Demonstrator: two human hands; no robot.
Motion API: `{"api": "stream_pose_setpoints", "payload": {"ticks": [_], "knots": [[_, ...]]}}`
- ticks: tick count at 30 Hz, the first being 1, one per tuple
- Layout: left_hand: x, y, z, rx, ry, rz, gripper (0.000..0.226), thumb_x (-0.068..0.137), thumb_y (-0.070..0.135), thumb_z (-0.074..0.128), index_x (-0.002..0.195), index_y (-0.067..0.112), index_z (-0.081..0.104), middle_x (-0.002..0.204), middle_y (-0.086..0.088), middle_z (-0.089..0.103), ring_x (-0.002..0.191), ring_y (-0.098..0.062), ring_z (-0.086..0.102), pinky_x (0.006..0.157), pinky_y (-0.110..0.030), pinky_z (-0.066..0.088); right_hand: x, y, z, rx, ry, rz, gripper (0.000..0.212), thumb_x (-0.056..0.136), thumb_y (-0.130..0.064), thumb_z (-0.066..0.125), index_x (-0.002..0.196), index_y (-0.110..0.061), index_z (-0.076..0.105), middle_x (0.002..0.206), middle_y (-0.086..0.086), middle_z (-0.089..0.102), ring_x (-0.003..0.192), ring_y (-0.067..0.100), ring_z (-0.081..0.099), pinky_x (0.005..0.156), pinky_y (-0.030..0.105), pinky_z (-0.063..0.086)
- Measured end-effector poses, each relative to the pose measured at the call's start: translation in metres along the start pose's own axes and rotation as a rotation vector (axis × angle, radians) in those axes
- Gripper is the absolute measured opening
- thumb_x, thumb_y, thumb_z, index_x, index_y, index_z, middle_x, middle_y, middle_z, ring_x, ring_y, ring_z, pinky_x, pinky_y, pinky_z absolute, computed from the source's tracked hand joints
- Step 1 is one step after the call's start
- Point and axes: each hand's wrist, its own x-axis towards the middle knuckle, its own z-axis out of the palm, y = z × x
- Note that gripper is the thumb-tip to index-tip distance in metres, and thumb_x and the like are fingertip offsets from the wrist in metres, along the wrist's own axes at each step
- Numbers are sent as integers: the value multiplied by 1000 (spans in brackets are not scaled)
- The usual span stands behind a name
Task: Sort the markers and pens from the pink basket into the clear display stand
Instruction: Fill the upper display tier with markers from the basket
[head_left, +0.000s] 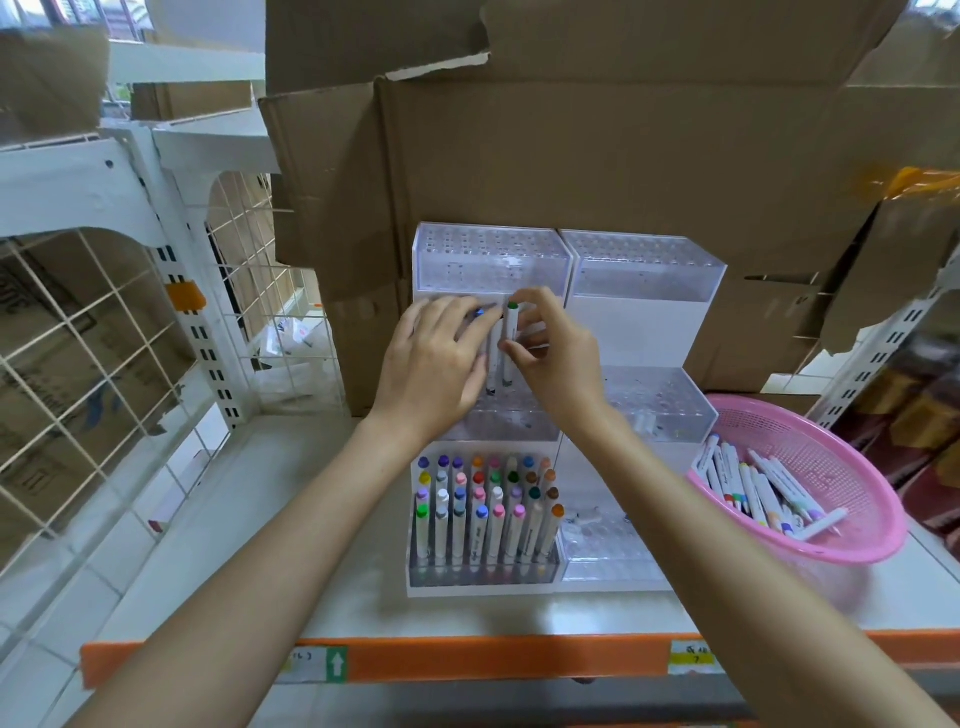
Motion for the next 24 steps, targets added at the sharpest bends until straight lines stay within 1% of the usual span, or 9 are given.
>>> {"api": "stream_pose_setpoints", "payload": {"ticks": [4,7,9,15,20,24], "knots": [[-6,2,0,25,-50,-19,54,83,24,62,135,15,50,132,-9,53,124,-25,48,109,-45,32,0,1,0,-25,-2,-12,35,83,-9,72,112,-14,53,85,1,59,69,14,63,67,38,57],[-8,2,1,41,-74,-26,56,84,26,62,136,15,48,135,-8,51,128,-24,45,111,-46,28,1,1,-1,-40,0,-25,30,86,-10,69,110,-14,53,78,-3,56,65,13,60,65,37,56],[-9,2,1,53,-82,-25,56,84,27,62,137,15,48,135,-8,51,128,-25,45,111,-46,28,3,1,-1,-46,-1,-31,28,86,-9,69,109,-13,53,77,-1,56,63,13,58,64,36,55],[-9,0,-2,57,-117,-16,57,84,28,63,137,13,47,136,-10,49,130,-26,43,112,-46,30,4,2,-1,-66,-34,-25,28,85,-5,68,107,-10,53,79,5,59,64,18,59,65,38,55],[-9,1,-5,47,-141,-13,57,84,28,63,136,12,47,137,-11,48,130,-28,42,111,-45,30,5,2,-4,-140,-85,-18,27,86,-10,68,105,-10,50,69,4,58,60,23,56,61,39,54],[-8,0,-7,49,-163,-15,58,84,29,62,137,12,45,138,-10,47,131,-27,41,112,-44,28,3,3,-5,-164,-93,-22,29,86,-10,69,108,-10,50,73,-1,56,61,18,55,64,38,55]]}}
